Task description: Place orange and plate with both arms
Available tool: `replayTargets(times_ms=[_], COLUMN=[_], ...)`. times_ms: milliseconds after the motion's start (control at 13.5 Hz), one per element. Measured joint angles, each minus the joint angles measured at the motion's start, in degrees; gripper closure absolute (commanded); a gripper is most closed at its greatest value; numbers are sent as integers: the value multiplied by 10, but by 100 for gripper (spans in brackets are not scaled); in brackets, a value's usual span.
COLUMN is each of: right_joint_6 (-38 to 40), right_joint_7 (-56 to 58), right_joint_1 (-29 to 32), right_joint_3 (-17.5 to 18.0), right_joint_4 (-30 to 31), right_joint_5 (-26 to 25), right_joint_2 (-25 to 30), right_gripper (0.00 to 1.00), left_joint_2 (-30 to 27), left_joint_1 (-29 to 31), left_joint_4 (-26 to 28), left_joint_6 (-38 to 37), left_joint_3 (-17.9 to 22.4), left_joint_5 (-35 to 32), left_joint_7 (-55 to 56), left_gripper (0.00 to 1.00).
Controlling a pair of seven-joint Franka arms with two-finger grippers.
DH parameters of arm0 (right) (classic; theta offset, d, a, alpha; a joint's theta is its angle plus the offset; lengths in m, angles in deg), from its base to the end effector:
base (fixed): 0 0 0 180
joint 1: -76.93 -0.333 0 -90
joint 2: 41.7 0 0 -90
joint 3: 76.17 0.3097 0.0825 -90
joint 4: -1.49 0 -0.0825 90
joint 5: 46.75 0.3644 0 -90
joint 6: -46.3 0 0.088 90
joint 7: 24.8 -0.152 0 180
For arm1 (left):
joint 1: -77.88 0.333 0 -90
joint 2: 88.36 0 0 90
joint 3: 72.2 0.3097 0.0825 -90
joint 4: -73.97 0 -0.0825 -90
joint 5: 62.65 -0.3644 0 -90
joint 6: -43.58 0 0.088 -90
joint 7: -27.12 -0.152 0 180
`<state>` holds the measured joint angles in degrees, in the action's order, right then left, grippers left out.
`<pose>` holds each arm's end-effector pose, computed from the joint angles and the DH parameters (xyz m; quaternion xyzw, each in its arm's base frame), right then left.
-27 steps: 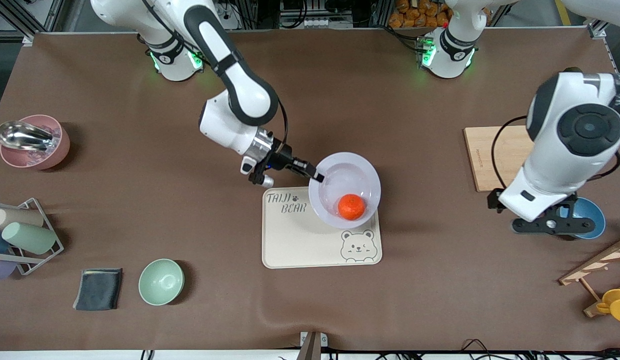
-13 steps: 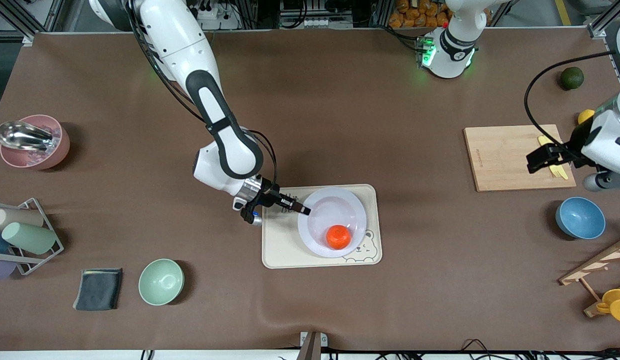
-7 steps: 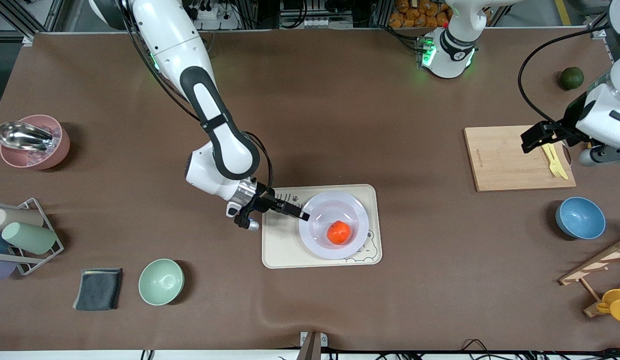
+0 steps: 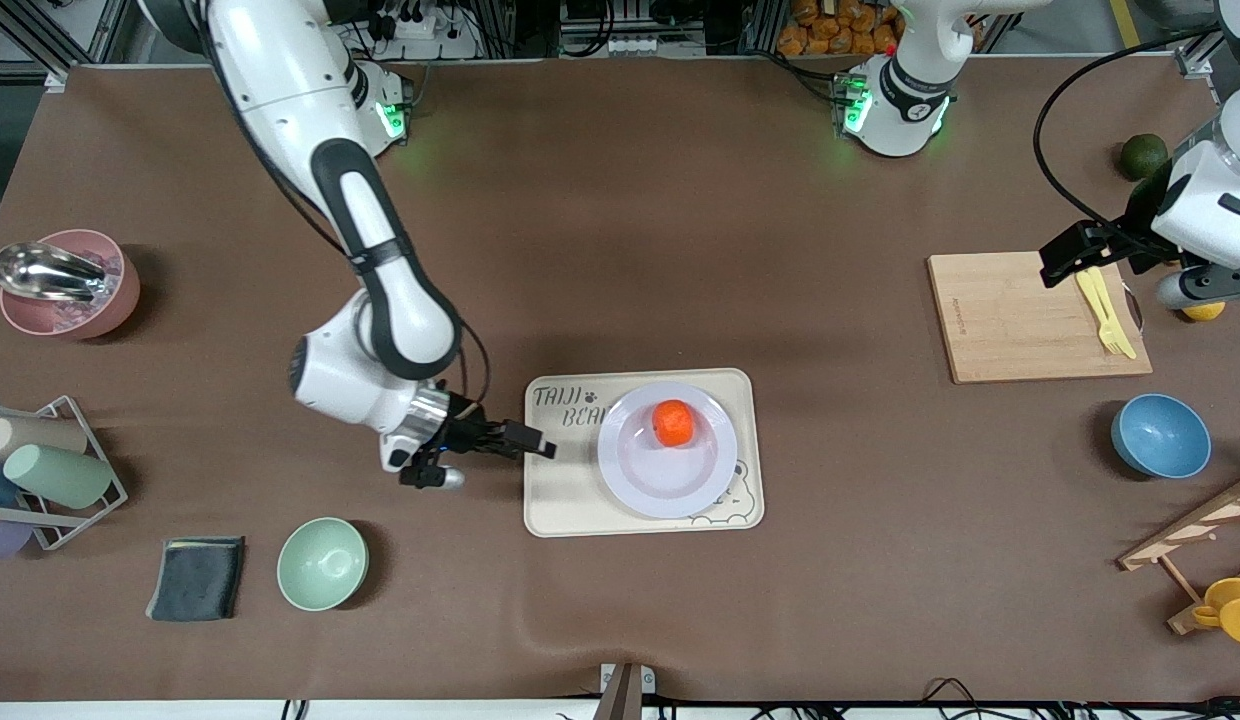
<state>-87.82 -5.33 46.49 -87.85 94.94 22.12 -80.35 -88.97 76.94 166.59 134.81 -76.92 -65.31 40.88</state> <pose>0.6400 0.2815 0.2165 -0.9292 0.0629 -0.0374 0.3623 0.5303 -0.0458 0.5602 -0.9972 -0.0700 0.0027 0.0245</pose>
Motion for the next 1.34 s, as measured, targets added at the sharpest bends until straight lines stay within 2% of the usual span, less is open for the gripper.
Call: replayTargets(times_ms=[223, 371, 594, 891, 1040, 1114, 1337], right_joint_6=[104, 163, 241, 351, 386, 408, 476], right_joint_7=[1, 2, 1, 2, -2, -16, -98], right_joint_1=[15, 21, 63, 137, 178, 203, 278], right_joint_3=[-53, -74, -79, -79, -66, -47, 44], right_joint_4=[1, 1, 0, -1, 0, -1, -23], right_joint_5=[-112, -191, -341, -510, -579, -609, -663], right_joint_2=[28, 52, 117, 238, 297, 322, 373], right_gripper=[0, 0, 0, 0, 0, 0, 0], left_joint_2=[-10, -14, -20, -35, -38, -38, -38], left_joint_1=[0, 0, 0, 0, 0, 0, 0], left_joint_4=[0, 0, 0, 0, 0, 0, 1], left_joint_6=[-4, -8, -20, -32, -35, -35, -35], left_joint_3=[0, 0, -1, -1, -1, -1, 0], left_joint_5=[0, 0, 0, 9, 10, 10, 16], left_joint_7=[0, 0, 20, 24, 24, 24, 24], left_gripper=[0, 0, 0, 0, 0, 0, 0])
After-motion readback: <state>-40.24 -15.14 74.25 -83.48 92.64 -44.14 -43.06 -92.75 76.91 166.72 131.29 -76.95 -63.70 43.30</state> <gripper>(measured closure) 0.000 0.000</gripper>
